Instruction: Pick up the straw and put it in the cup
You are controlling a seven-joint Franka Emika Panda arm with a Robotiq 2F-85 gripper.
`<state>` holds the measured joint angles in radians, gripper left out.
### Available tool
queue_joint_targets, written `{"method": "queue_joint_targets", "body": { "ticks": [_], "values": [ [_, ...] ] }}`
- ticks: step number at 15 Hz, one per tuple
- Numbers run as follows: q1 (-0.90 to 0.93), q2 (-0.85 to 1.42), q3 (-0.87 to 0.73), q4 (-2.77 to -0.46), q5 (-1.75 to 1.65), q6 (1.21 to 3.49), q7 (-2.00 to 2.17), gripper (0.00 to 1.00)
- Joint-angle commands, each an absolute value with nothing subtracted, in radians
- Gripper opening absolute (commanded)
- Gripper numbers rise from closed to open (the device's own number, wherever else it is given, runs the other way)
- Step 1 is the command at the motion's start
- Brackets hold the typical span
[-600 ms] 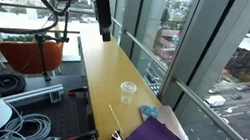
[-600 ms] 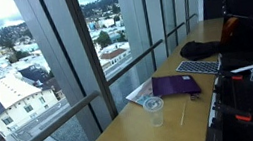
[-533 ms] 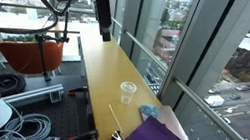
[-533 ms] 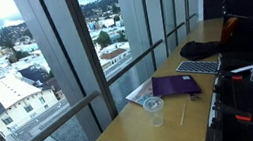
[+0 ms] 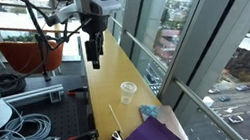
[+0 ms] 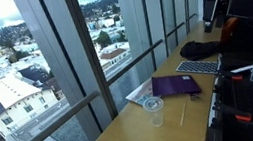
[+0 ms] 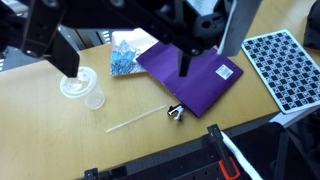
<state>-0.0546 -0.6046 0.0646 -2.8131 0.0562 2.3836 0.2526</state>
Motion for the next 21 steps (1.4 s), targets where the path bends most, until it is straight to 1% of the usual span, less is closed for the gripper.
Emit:
{"method": "queue_joint_targets", "body": {
  "ticks": [1, 4, 7, 9, 12, 16, 21],
  "values": [
    [-0.012, -0.429, 0.046, -2.819, 0.207, 2.566, 0.323, 1.00],
    [0.033, -0.286, 0.012, -2.818, 0.372, 2.725, 0.318, 1.00],
    [0.139, -0.167, -0.058, -2.816, 0.623, 2.855, 0.260, 1.00],
    [0.213, -0.148, -0.120, -2.810, 0.791, 2.870, 0.224, 1.00],
    [0.256, -0.114, -0.162, -2.774, 1.042, 2.867, 0.151, 1.00],
    [0.241, -0.042, -0.220, -2.681, 1.371, 2.847, -0.008, 1.00],
    [0.193, 0.165, -0.266, -2.456, 1.772, 2.828, -0.190, 1.00]
  ]
}}
